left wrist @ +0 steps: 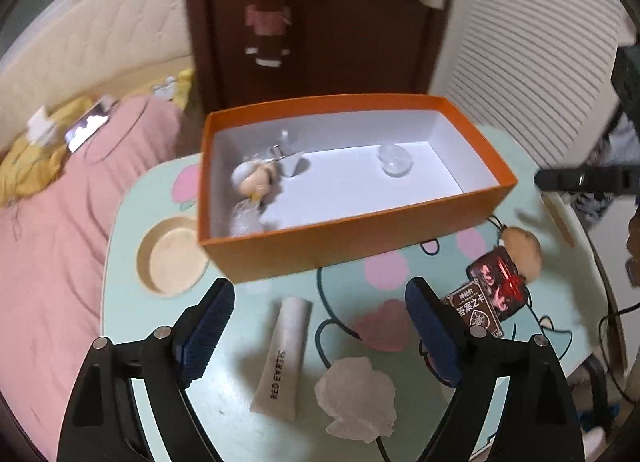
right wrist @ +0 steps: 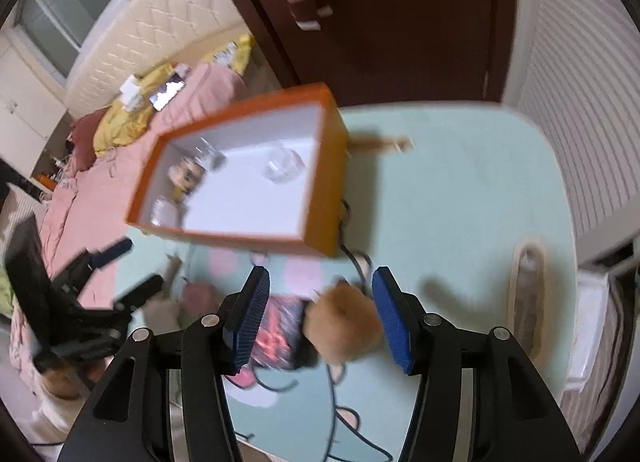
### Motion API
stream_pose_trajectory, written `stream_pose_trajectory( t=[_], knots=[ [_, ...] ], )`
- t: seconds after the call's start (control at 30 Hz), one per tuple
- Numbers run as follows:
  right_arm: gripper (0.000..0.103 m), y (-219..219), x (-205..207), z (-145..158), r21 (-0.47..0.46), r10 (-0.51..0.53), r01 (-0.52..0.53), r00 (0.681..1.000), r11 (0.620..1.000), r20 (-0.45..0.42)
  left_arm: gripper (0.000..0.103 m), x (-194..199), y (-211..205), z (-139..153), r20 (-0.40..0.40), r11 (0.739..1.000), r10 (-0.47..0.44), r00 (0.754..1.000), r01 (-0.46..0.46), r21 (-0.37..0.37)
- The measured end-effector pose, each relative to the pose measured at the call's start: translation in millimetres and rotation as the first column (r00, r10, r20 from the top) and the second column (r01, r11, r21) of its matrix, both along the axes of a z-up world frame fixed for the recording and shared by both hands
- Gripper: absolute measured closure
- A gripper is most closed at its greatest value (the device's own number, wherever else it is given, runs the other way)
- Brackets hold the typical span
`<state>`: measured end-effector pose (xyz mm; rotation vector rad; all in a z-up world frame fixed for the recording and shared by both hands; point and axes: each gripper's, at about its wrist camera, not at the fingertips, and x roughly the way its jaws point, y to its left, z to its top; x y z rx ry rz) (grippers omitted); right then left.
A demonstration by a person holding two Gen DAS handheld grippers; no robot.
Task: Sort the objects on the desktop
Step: 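Lift the brown plush toy out with right tool while left tool moves the pink heart out, then grasp the clear heart-shaped item with the right tool and place it on the table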
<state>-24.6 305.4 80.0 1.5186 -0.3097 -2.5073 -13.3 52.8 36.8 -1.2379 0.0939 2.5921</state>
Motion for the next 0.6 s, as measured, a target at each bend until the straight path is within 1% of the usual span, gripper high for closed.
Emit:
stream_pose_trajectory(
  t=[0.13, 0.2, 0.23, 0.27, 0.4, 0.47, 0.6],
  knots=[
    [0.048, -29, -27, 23, 0.004, 0.051, -0.051, 0.998, 0.999, -0.029, 0.016, 6, -9, -3, -0.042, 0.998, 0.061, 0.997, -0.061, -0.003],
    [0.045, -45, -46, 28, 0.014, 0.082, -0.082, 0.996, 0.997, -0.03, 0.016, 8, -13, -6, -0.044, 0.997, 0.07, 0.997, -0.07, -0.015],
    [0.041, -52, -56, 27, 0.025, 0.088, -0.088, 0.996, 0.996, -0.024, 0.016, 10, -16, -6, -0.044, 0.997, 0.072, 0.996, -0.073, -0.02],
    [0.041, -60, -66, 26, 0.037, 0.095, -0.094, 0.995, 0.995, -0.017, 0.016, 11, -18, -7, -0.044, 0.997, 0.072, 0.996, -0.073, -0.02],
    [0.041, -86, -109, 8, 0.088, 0.117, -0.121, 0.992, 0.989, 0.051, 0.016, 15, -25, -6, -0.045, 0.997, 0.083, 0.996, -0.083, -0.001],
    [0.041, -94, -130, -9, 0.144, 0.092, -0.106, 0.99, 0.984, 0.103, 0.016, 15, -29, -6, -0.045, 0.996, 0.091, 0.995, -0.09, 0.008],
    [0.041, -97, -156, -38, 0.207, 0.049, -0.087, 0.981, 0.974, 0.185, 0.016, 14, -35, -6, -0.039, 0.994, 0.109, 0.993, -0.108, 0.029]
  ],
)
